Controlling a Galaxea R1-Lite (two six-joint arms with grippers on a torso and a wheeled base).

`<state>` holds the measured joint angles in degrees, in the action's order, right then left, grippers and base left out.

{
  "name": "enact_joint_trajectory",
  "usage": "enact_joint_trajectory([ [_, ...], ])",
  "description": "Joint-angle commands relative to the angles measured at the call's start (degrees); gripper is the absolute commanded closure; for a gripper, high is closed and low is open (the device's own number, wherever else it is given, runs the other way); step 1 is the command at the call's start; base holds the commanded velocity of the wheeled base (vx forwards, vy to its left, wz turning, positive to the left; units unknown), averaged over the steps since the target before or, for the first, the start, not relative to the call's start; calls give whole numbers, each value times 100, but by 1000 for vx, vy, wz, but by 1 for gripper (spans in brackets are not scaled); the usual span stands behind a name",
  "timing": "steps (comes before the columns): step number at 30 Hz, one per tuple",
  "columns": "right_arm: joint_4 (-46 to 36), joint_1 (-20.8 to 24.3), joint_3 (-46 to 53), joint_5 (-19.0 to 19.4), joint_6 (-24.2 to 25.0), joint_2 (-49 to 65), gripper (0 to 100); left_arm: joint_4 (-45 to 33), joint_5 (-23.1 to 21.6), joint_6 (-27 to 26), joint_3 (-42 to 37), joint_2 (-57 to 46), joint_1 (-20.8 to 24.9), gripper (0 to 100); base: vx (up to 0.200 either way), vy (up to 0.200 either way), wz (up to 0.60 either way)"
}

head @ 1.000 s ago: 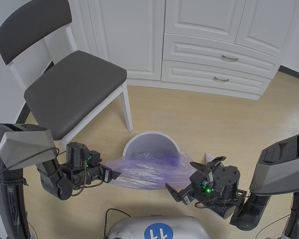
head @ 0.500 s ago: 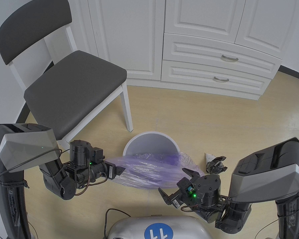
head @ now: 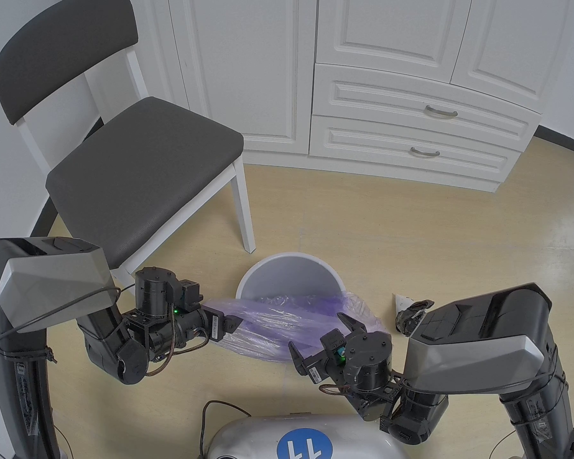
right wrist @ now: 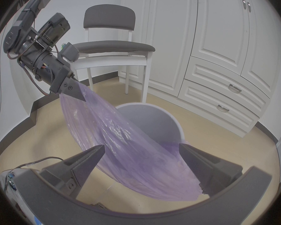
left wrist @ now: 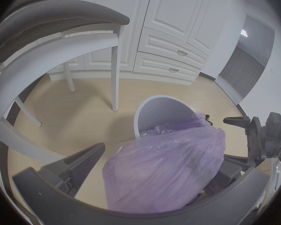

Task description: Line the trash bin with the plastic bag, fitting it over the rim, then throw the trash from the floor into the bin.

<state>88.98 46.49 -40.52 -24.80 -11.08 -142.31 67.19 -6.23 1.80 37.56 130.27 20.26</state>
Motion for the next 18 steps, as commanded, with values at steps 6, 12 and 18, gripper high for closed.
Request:
enact_joint_trajectory([
  [6,102,-97,-193,-8,9,-165,0,4,-1,4,-3,-10,4,0,0,0,0],
  [12,102,-106,-421,-8,212,-306,100,4,-1,4,-3,-1,4,0,0,0,0],
  [18,102,-149,-465,-17,308,-297,100,4,-1,4,-3,7,4,0,0,0,0],
])
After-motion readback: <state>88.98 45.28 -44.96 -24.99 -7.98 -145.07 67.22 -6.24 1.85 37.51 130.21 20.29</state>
